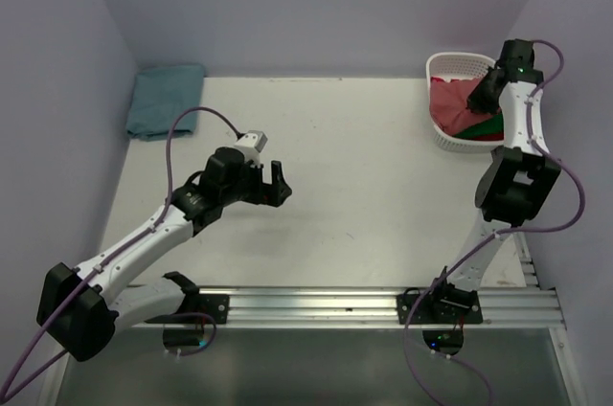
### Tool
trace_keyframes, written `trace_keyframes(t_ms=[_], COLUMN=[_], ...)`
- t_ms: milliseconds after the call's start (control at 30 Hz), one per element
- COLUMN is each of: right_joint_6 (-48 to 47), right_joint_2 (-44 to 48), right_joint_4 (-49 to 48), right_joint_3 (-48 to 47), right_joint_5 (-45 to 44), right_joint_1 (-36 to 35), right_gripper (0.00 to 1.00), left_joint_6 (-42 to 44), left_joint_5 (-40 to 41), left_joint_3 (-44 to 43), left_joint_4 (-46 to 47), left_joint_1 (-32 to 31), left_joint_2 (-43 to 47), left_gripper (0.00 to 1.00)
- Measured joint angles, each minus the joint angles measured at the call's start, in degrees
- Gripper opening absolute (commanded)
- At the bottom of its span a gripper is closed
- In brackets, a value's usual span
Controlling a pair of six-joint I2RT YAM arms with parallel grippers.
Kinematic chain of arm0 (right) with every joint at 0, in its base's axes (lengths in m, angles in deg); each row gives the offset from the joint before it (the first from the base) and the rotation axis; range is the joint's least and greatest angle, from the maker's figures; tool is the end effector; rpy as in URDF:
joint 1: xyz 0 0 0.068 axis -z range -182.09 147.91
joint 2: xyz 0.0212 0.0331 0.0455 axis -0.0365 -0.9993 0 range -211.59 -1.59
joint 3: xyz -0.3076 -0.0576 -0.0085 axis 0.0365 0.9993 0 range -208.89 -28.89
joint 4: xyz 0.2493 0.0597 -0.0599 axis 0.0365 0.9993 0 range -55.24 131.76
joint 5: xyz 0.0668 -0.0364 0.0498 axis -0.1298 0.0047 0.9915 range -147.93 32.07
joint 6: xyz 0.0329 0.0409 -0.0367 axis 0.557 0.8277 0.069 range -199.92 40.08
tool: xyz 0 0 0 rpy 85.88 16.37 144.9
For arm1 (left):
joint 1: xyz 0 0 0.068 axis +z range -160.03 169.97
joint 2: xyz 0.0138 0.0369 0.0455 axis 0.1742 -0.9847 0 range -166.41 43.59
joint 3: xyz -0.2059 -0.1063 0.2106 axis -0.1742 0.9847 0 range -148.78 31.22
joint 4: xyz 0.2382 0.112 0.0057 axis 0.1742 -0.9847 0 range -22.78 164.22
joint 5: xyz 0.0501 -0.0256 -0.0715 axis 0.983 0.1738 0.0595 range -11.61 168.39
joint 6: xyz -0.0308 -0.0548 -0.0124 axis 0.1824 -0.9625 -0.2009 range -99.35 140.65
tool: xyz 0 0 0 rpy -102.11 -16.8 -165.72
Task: Fold and stack the t-shirts
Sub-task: Grab crumpled tshirt from bin with the right arm, then move the tshirt to the center of the board
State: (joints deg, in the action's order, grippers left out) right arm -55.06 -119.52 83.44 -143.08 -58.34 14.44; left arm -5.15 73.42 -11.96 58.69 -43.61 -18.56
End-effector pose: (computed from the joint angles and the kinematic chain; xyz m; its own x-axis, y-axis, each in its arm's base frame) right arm 0.4684 -0.1395 0.3292 -0.5679 0.6072 -0.5557 0.5814 0.7738 0.2513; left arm 0.1910 -0.1319 0.2901 -0.6904 -0.0619 -0.7207 0.3444 0.8480 -0.4028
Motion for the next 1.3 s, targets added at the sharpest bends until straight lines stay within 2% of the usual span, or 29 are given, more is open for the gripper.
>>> trace_keyframes(t_ms=[233, 400, 633, 833, 1133, 1300], right_joint_6=[-0.3, -1.2, -3.3, -4.2, -4.1, -4.1], right_joint_2=[26.7, 37.2, 38.9, 40.6, 41.7, 41.2], right_joint_4=[-6.4, -7.9, -7.5, -7.1, -8.3, -10.8], right_joint_3=[14.5, 18.9, 25.1, 31.5, 34.2, 33.6], right_joint_5=[5.0, 12.1, 22.8, 32.3, 36.7, 39.1], right_joint_1=[-5.7, -11.8, -22.0, -30.3, -37.9, -46.0], right_gripper=[0.0, 0.0, 0.0, 0.0, 0.0, 0.0], left_joint_6=[-0.6, -1.2, -1.7, -2.9, -4.1, -3.7], left_joint_5=[3.1, 8.0, 15.9, 20.3, 20.2, 17.0], left_joint_3=[-0.2, -3.1, -8.6, -10.0, -10.1, -10.1], left_joint_4=[-0.3, -3.5, -7.5, -11.1, -14.3, -14.4], left_joint_1=[0.0, 0.0, 0.0, 0.0, 0.0, 0.0], left_joint_2=[5.6, 10.9, 18.4, 22.5, 24.0, 24.0], left_gripper=[1.0, 1.0, 1.0, 1.0, 1.0, 1.0])
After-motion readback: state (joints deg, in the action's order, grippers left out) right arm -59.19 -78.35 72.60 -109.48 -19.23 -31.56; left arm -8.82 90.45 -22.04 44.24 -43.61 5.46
